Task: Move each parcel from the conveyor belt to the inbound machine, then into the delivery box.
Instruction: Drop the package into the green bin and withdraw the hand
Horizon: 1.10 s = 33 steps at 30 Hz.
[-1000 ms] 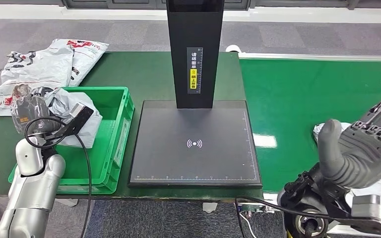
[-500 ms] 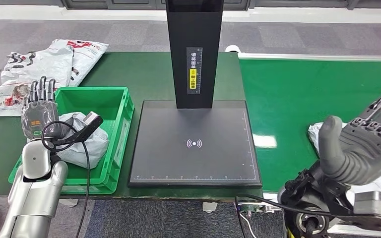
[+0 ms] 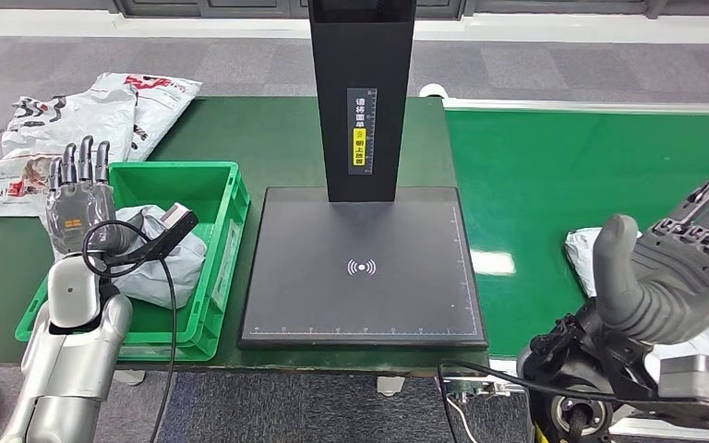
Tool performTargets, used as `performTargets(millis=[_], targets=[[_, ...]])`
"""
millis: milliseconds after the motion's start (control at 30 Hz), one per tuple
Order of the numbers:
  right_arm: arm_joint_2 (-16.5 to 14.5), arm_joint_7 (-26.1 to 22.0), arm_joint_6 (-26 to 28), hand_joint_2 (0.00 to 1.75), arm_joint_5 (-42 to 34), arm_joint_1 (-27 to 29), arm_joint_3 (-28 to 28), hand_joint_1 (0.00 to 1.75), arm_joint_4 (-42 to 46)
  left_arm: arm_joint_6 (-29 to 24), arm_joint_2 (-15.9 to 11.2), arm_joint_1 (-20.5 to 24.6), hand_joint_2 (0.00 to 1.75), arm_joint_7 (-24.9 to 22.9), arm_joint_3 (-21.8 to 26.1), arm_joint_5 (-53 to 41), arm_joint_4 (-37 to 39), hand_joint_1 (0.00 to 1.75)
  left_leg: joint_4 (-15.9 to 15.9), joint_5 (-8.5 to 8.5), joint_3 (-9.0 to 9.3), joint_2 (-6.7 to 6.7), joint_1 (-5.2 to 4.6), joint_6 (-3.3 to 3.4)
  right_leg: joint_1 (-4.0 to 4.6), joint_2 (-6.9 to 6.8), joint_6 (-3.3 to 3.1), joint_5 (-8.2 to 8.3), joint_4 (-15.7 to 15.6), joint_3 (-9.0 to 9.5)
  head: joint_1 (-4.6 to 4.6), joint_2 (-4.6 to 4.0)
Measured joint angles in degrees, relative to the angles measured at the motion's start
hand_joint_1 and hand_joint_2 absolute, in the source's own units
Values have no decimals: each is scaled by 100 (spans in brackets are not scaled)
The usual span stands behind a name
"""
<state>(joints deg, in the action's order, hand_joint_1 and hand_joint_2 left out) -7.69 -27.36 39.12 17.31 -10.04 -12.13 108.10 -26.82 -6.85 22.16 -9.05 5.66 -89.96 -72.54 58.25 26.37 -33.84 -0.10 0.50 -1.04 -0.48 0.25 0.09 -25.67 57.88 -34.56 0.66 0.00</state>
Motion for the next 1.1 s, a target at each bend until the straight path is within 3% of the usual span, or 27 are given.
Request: performTargets(millis=[1100], targets=[[0,0,0,175,0,-1,0,0,0,0,32,15,175,1,-51,0,2,0,0,0,0,0,0,0,0,0,0,0,0,0,0,1]])
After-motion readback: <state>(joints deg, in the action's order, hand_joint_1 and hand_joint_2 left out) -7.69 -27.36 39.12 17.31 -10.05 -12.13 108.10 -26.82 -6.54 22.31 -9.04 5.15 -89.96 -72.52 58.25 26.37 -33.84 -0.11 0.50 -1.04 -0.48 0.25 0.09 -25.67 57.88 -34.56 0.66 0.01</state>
